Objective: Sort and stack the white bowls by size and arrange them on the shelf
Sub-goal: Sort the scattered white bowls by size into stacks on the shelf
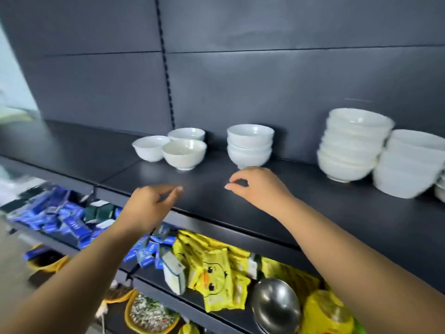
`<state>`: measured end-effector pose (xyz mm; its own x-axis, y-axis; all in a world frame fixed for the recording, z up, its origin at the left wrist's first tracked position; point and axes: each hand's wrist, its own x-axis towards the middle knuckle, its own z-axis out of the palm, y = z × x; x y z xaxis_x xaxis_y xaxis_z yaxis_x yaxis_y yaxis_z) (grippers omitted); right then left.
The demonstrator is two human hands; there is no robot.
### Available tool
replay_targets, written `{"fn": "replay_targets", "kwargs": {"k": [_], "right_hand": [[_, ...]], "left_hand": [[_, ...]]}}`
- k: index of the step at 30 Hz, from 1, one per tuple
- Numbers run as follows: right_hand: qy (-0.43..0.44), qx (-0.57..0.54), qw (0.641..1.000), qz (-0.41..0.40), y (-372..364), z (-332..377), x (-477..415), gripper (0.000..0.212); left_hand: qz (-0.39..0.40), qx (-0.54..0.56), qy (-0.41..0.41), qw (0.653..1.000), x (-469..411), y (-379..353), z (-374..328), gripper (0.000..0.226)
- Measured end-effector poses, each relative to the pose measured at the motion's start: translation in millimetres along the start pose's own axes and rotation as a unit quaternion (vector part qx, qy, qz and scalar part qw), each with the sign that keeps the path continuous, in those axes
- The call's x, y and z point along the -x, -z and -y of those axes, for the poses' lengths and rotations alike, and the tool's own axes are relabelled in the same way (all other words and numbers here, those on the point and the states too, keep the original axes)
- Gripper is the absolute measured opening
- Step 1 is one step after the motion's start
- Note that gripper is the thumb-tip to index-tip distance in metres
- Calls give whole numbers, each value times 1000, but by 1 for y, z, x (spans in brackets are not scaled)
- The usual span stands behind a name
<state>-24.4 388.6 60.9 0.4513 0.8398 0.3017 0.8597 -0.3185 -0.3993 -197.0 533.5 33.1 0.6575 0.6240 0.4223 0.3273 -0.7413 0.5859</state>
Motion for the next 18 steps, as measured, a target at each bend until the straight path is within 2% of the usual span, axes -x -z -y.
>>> {"fn": "replay_targets", "kwargs": {"k": [8, 11, 14, 16, 18], "right_hand": [[-69, -135, 988, -8, -59, 13, -114, 44], [-122, -267, 956, 4, -84, 6, -150, 56], [-156, -386, 909, 22, -107, -5, -173, 81], [-152, -419, 895, 37, -113, -9, -183, 97], [-140, -440, 886, 44, -116, -13, -191, 95]], "left_hand": [[-41, -73, 59, 995, -61, 3, 72, 19], [-49, -75, 89, 992, -81, 2, 92, 19], [-47, -68, 101, 992, -96, 4, 107, 21], [-62, -41, 117, 990, -109, 9, 117, 22], [-75, 2, 133, 988, -127, 14, 127, 28]]}}
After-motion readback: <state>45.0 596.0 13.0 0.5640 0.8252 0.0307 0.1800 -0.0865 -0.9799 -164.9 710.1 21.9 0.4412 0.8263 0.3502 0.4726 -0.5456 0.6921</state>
